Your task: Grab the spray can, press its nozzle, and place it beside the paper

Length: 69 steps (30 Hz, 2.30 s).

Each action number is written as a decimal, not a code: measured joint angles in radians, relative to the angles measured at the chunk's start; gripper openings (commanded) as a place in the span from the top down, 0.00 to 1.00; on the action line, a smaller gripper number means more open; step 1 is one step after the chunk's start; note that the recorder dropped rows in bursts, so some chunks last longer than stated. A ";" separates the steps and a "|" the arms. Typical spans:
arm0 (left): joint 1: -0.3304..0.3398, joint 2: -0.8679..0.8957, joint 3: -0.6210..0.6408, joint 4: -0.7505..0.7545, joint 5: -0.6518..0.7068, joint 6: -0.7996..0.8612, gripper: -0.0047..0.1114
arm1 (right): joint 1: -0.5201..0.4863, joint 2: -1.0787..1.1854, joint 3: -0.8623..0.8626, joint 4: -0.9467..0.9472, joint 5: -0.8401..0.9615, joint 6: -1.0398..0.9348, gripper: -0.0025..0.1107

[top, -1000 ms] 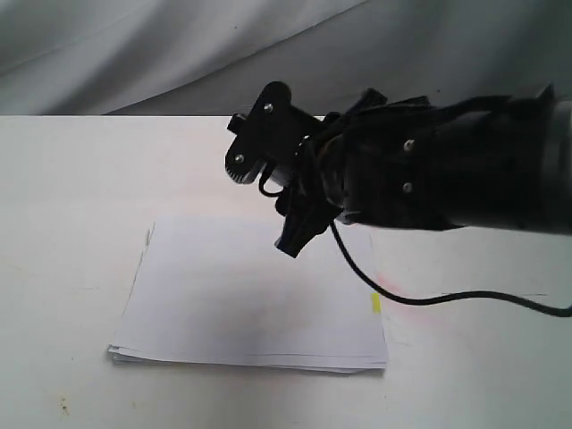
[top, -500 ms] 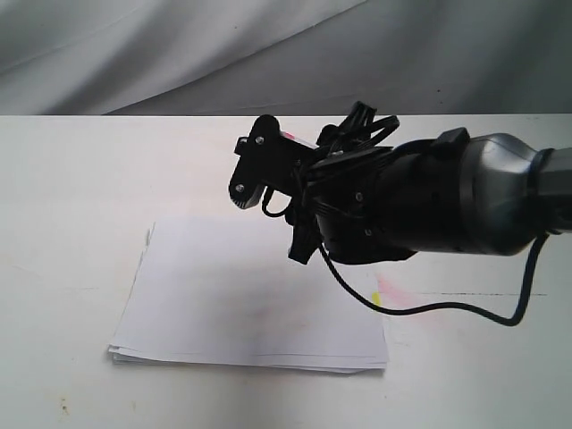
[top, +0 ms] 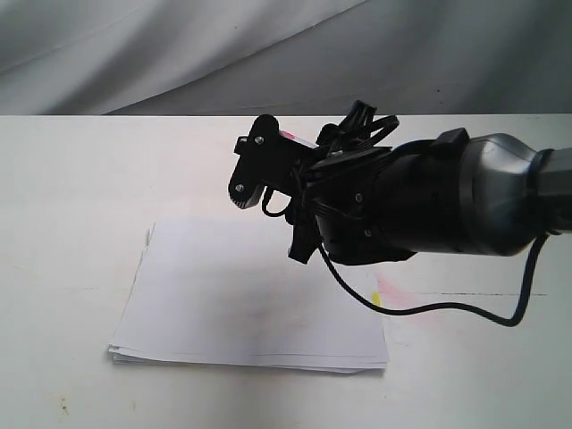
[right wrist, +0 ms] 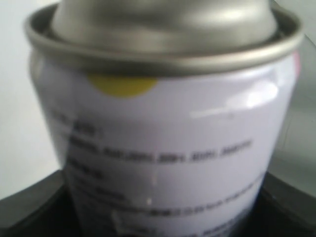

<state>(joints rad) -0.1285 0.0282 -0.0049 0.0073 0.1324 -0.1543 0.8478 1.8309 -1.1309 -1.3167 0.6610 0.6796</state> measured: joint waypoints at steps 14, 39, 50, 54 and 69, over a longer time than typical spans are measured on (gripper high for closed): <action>0.000 0.000 0.000 -0.015 -0.082 0.000 0.96 | 0.000 0.000 0.000 0.000 0.000 0.000 0.98; 0.000 0.000 0.000 -0.105 -0.372 -0.072 0.96 | 0.000 0.000 0.000 0.000 0.000 0.000 0.98; 0.000 0.112 -0.040 -0.155 -0.047 -0.239 0.96 | 0.000 0.000 0.000 0.000 0.000 0.000 0.98; 0.000 0.329 -0.243 -0.234 0.091 -0.217 0.96 | 0.000 0.000 0.000 0.000 0.000 0.000 0.98; 0.105 1.349 -0.931 -1.492 0.660 1.217 0.96 | 0.000 0.000 0.000 0.000 0.000 -0.012 0.98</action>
<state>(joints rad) -0.0238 1.3774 -0.9356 -1.4852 0.7929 1.0624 0.8478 1.8309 -1.1309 -1.3167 0.6610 0.6675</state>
